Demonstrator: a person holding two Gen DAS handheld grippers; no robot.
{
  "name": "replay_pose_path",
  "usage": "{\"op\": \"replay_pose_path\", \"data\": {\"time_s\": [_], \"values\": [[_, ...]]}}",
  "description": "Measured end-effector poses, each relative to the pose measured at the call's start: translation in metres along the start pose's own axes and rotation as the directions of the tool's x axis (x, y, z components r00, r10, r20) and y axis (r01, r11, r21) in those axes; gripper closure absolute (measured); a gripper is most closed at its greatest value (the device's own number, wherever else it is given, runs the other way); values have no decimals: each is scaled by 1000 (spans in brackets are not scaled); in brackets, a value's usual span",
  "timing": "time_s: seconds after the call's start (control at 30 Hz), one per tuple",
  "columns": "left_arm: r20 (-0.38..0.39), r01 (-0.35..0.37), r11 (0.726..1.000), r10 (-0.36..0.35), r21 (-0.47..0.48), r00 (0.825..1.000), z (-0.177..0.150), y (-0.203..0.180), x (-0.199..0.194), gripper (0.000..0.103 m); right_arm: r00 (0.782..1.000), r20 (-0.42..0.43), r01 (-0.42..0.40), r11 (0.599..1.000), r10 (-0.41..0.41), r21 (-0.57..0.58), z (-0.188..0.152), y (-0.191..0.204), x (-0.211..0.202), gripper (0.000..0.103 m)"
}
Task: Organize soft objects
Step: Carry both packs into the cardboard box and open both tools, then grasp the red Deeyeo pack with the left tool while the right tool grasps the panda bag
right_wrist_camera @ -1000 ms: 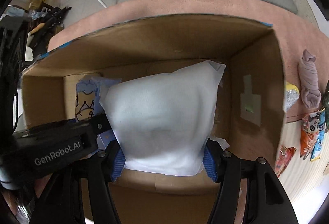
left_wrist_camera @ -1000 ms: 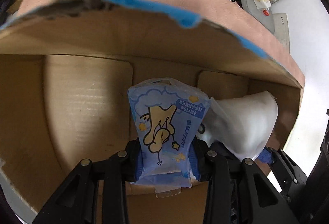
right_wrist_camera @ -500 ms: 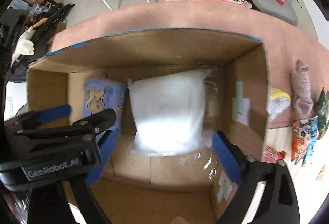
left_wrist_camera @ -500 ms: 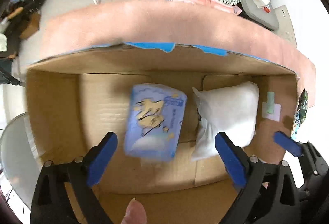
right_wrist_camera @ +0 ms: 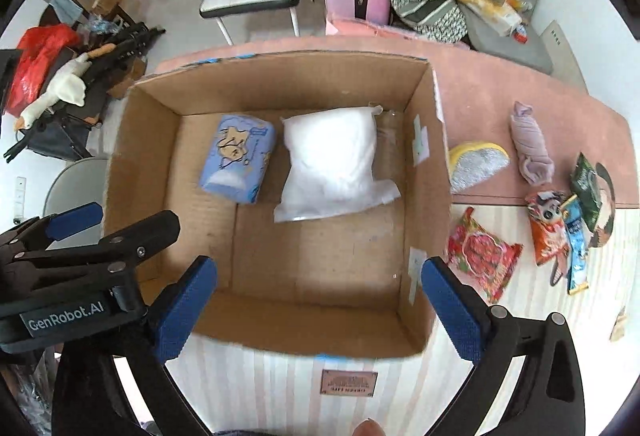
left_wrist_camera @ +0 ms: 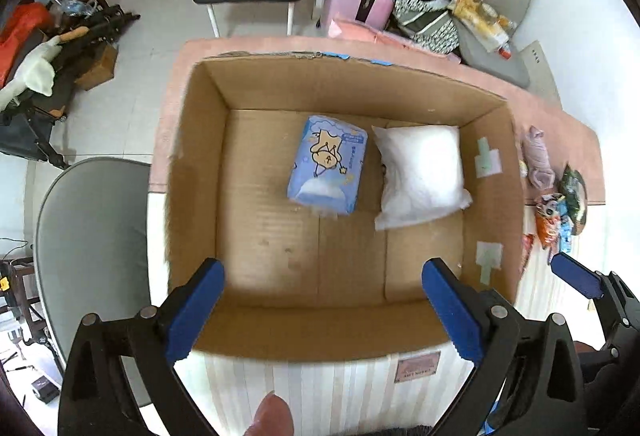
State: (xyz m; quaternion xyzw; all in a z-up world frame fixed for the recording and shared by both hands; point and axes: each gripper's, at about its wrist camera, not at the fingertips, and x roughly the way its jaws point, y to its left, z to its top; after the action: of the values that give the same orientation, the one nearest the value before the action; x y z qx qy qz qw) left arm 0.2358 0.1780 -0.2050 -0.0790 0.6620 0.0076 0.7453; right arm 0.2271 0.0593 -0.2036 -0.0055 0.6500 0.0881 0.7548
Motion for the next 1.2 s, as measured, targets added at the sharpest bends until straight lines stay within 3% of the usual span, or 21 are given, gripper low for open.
{"op": "replay_pose_path", "data": {"time_s": [0.23,0.47,0.6,0.73,0.83,0.9,0.97,1.03,1.2], "values": [[81,8,1000,-9,13,997,-33,-7,-49,2,996,87,-29,999,28,13,-39,0,-50,0],[126,1,1000,-3,18,992,-51,-20,-76,2,989,107,-102,994,98,36,-63,-12,-79,0],[164,-17,999,10,42,986,-49,-50,-88,2,986,117,-130,988,120,80,-70,-48,-91,0],[171,-27,998,17,58,985,-41,-92,-87,2,985,133,-131,979,110,155,-70,-117,-100,0],[112,63,998,-65,25,992,-36,-129,-67,2,990,131,-72,977,46,202,-70,-179,-101,0],[30,132,991,-132,-1,991,-36,-159,-43,2,994,113,-37,973,11,229,-68,-223,-98,0],[-74,206,978,-208,-33,975,-35,-193,-12,2,997,81,-11,968,-10,250,-67,-263,-91,0],[-168,257,963,-268,-85,949,-35,-226,25,3,998,53,-1,966,-13,258,-65,-302,-81,0],[-299,214,940,-291,-264,909,-27,-276,108,16,999,-14,50,973,-48,224,-50,-369,-49,0]]}}
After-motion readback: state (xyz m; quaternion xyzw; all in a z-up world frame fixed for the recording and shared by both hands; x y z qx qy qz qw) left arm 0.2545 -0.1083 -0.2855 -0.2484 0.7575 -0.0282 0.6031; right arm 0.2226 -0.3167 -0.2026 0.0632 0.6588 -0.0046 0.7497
